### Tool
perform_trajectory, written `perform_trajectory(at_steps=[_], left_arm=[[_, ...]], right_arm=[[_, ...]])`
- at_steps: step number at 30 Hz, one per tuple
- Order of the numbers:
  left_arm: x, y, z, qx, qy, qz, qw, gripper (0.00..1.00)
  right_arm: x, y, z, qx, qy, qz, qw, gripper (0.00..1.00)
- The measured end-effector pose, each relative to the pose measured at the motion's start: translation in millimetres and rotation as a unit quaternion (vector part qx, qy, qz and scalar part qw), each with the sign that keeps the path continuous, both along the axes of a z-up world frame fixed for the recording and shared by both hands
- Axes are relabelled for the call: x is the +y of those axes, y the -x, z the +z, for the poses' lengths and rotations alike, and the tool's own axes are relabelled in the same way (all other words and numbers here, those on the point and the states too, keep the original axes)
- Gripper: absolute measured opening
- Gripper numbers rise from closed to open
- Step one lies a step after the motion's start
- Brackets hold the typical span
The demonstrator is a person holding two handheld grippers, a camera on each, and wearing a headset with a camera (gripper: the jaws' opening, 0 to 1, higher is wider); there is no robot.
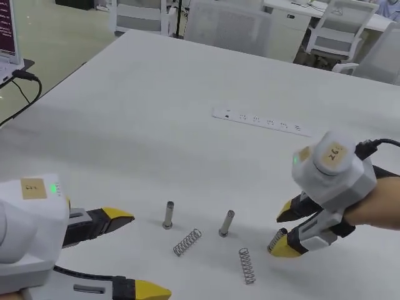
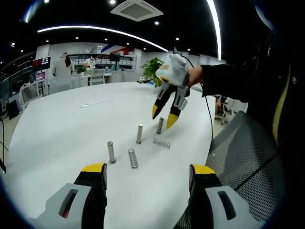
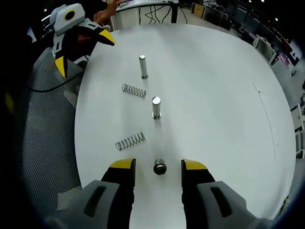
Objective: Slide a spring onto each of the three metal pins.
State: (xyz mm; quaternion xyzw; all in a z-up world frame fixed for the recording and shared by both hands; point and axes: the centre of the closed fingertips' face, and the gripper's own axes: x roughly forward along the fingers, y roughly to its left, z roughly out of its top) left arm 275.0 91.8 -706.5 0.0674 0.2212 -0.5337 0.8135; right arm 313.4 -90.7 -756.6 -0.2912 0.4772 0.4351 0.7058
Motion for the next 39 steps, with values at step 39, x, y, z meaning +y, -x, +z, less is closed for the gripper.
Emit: perform_trajectory(at_steps=[39], left_arm=[[-17.0, -4.5, -17.8, 0.008, -0.019, -0.036, 0.9992, 0.59]], right_arm=[[-26.1, 28.3, 12.3, -0.021, -0.012, -0.058, 0.998, 0.35]])
